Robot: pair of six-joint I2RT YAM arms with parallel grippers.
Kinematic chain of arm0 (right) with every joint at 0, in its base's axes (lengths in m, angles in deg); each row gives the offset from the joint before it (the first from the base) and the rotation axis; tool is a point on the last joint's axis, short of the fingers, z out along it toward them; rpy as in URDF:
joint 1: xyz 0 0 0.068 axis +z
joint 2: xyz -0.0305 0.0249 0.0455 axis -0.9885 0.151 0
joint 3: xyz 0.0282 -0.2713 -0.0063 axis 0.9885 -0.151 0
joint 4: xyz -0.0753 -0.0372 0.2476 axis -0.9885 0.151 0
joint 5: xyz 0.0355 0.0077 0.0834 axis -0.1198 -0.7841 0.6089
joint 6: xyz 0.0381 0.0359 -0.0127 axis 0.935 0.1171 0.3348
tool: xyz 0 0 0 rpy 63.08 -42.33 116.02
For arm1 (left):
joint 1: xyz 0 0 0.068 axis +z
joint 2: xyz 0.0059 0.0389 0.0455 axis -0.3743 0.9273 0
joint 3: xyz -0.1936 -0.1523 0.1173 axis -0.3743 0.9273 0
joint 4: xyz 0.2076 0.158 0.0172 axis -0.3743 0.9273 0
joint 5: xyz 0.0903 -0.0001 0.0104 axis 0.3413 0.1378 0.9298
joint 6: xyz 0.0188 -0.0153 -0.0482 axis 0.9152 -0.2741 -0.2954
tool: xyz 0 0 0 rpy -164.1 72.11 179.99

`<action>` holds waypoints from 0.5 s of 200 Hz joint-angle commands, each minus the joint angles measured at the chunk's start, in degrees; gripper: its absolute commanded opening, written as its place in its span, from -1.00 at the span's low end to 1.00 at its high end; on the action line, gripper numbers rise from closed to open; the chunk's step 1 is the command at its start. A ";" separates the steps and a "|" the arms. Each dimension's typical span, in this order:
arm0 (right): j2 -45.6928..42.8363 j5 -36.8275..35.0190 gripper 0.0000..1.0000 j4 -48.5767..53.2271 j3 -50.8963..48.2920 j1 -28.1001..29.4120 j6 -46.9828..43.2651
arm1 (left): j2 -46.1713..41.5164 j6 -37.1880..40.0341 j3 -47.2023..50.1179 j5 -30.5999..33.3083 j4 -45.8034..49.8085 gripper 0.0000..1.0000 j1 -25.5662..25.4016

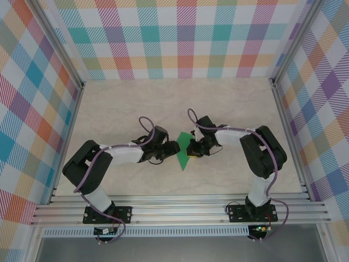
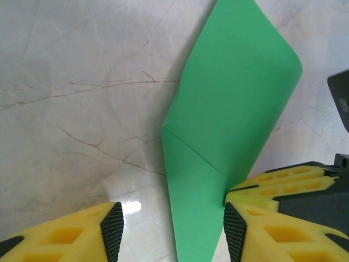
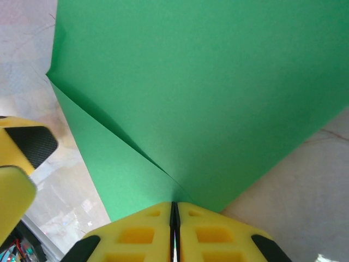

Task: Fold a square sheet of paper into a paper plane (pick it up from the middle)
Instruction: Fold the wing for the fifth time at the center of the table.

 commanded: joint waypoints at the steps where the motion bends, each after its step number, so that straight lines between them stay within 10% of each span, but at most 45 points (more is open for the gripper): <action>1: -1.32 1.75 -0.78 -3.13 -2.27 -0.72 0.05 | 1.38 0.96 -2.13 -1.12 1.69 0.09 1.03; 100: -1.65 5.40 -0.80 -8.23 -6.41 -3.21 -0.12 | 6.47 0.83 -5.40 -3.68 -0.56 -0.03 1.06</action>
